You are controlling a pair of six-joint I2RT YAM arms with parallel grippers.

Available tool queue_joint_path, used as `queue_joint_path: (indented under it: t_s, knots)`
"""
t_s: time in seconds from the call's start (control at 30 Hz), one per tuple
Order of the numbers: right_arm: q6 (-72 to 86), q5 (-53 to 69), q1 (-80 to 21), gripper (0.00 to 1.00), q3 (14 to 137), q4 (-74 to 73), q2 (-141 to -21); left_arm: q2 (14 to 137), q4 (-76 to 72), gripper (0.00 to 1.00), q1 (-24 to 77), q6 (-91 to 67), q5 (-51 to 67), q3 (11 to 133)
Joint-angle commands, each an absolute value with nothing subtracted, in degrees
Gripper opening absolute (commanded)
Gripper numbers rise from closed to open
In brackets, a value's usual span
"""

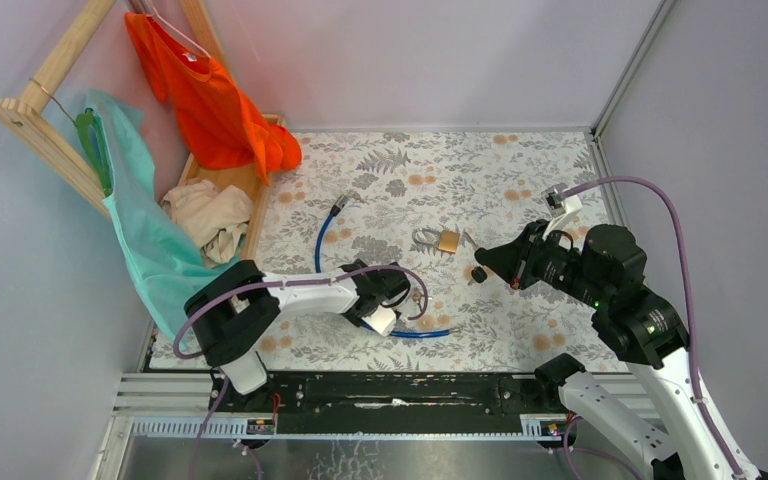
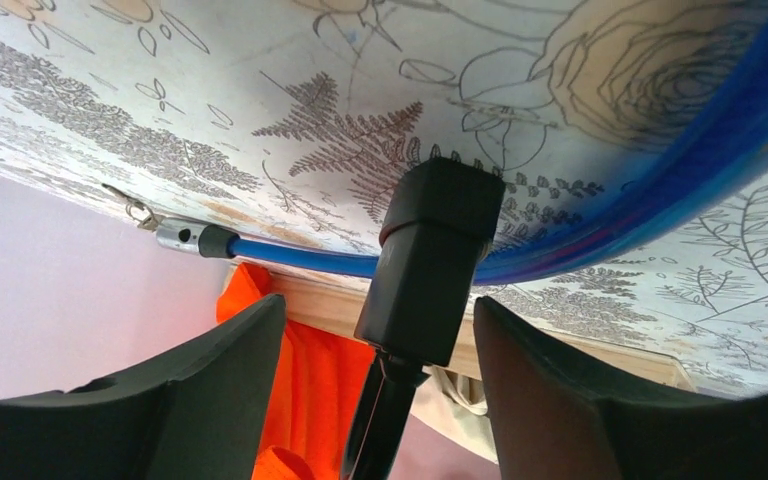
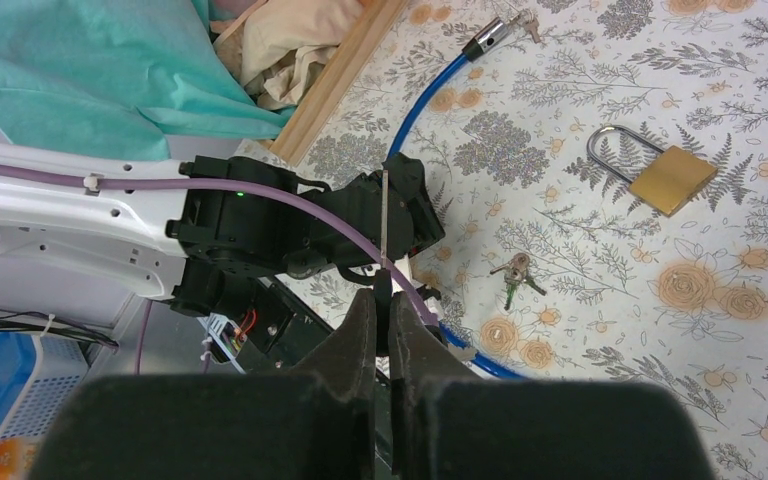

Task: Unlock with the key

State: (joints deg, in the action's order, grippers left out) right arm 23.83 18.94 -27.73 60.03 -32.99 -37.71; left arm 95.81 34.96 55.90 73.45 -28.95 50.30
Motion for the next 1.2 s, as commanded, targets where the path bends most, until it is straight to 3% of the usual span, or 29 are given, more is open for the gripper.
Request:
queue_joint_path:
  t_s: [0.0, 0.53, 0.7, 0.97, 1.17]
  knots:
    - [24.11, 19.70, -27.52, 0.00, 60.66, -30.09, -37.26, 98.03, 39.60, 0.77, 56.26, 69.67, -28.77, 53.68]
    - [24.07, 19.65, -27.55, 0.00, 59.83, -29.81, -37.33, 102.49, 48.45, 0.50, 58.17, 57.93, -25.59, 59.81]
    - [23.55, 18.81, -27.58, 0.00, 60.48, -30.99, -37.18, 103.09, 48.33, 0.46, 58.14, 55.47, -24.84, 59.99]
    - [21.72, 17.05, -27.51, 0.00, 63.88, -33.56, -38.26, 102.59, 46.14, 0.45, 57.32, 54.49, -27.43, 57.69]
    - [21.14, 16.86, -27.51, 0.00, 64.38, -33.73, -38.58, 102.04, 45.96, 0.61, 56.58, 56.03, -28.78, 57.03]
